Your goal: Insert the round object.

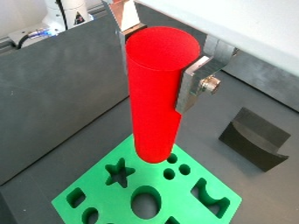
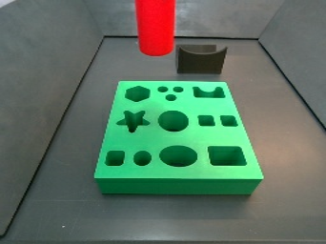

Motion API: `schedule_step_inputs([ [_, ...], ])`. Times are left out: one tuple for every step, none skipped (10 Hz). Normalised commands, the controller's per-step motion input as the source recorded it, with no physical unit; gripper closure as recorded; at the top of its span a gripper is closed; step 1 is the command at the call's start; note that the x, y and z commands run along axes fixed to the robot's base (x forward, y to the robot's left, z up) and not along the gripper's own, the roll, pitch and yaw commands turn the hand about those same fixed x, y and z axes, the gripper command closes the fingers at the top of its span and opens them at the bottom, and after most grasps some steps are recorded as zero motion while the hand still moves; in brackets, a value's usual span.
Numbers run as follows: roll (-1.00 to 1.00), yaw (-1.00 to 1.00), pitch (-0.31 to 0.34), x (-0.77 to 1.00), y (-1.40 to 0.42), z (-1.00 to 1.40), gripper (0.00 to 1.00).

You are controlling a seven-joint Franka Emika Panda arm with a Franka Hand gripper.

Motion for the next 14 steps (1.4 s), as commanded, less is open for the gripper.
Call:
schedule_step_inputs([
  [0.0, 0.0, 0.0, 0.0, -0.01, -0.02, 1.0],
  [0.04, -0.06, -0.046, 0.0, -0.07, -0.66, 1.0],
  [0.13, -0.05, -0.05, -0.01, -0.2, -1.0, 1.0],
  [0.05, -0.06, -0.119, -0.15, -0.19, -0.95, 1.0],
  [0.03, -0.07, -0.124, -0.12, -0.19, -0.73, 1.0],
  [0.01, -0.05, -0.083, -0.05, -0.12, -0.63, 1.0],
  [0.0, -0.05, -0.06, -0.02, -0.06, -0.55, 1.0],
  [0.06, -0.05, -0.004, 0.0, -0.22, -0.42, 1.0],
  [0.05, -0.07, 0.0, 0.04, -0.23, -0.43, 1.0],
  [0.06, -0.1, 0.009, 0.17, -0.21, -0.39, 1.0],
  [0.07, -0.14, 0.074, 0.31, -0.15, -0.33, 1.0],
  [0.11, -0.15, 0.139, 0.45, -0.13, -0.29, 1.0],
  [0.09, -0.17, 0.141, 0.48, -0.12, -0.31, 1.0],
  [0.08, -0.18, 0.131, 0.46, -0.11, -0.32, 1.0],
])
